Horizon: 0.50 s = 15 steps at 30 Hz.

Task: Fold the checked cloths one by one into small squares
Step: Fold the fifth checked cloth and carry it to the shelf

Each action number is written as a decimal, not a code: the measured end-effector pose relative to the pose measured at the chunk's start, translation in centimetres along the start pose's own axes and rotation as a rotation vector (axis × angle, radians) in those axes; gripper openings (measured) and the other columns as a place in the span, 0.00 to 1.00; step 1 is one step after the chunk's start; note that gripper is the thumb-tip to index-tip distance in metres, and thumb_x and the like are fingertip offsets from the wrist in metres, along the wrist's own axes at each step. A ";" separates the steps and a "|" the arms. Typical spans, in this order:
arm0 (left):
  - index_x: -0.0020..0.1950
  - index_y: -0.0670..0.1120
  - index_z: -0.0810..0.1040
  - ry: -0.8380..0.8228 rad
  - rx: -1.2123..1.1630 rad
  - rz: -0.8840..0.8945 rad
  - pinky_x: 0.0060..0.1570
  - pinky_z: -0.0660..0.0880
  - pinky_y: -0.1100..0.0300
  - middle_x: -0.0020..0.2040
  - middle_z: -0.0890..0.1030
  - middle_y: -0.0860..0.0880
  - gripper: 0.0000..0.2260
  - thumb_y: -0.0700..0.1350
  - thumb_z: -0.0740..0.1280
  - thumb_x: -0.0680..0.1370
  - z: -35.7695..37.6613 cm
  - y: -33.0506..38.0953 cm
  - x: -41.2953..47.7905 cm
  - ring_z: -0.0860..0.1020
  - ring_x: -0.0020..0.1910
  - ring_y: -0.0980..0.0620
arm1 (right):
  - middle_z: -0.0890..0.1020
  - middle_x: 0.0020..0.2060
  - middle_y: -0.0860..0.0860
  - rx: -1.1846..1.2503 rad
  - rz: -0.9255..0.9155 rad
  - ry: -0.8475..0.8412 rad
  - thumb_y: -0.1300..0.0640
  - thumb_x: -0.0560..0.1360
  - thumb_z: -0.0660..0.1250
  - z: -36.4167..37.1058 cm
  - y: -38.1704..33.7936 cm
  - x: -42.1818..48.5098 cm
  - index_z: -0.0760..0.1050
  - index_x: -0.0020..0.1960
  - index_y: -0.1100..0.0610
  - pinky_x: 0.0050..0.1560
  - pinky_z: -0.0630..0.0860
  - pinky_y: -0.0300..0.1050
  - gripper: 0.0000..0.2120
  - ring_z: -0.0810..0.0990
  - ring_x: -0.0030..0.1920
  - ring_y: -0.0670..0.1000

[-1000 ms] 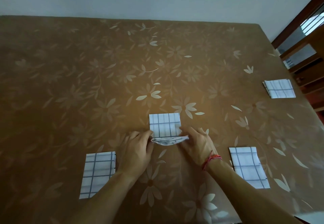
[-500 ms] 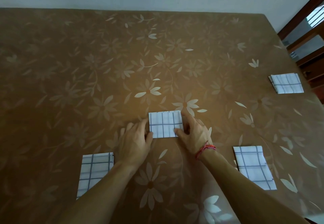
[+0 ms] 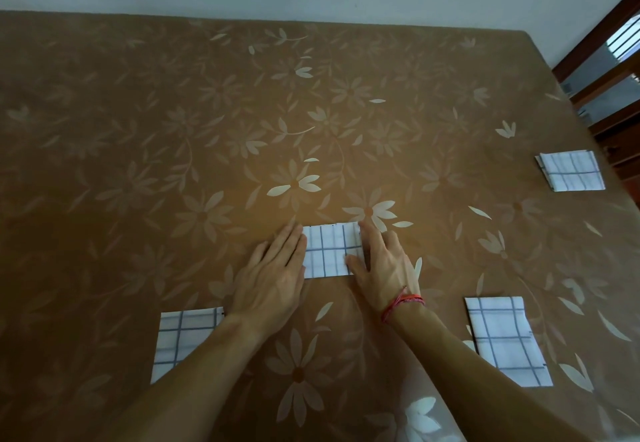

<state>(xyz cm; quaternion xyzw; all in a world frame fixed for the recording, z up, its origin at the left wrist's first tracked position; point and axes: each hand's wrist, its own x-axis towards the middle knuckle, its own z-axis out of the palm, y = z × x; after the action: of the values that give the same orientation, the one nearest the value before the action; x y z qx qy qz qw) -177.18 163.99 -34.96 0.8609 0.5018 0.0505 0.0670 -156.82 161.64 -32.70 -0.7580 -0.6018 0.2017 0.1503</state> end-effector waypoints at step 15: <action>0.77 0.39 0.57 -0.052 0.038 0.023 0.72 0.54 0.52 0.78 0.57 0.43 0.26 0.50 0.52 0.82 0.1 -0.1 -0.1 0.54 0.78 0.49 | 0.47 0.78 0.54 -0.272 -0.503 -0.199 0.51 0.81 0.39 4.6 -3.4 0.6 0.44 0.78 0.60 0.77 0.47 0.51 0.28 0.42 0.78 0.51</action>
<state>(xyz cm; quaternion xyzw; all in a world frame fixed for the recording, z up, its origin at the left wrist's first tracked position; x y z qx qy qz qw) -177.32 163.95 -35.09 0.8687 0.4908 0.0194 0.0632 -161.81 162.94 -35.17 -0.5749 -0.8039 0.1489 0.0332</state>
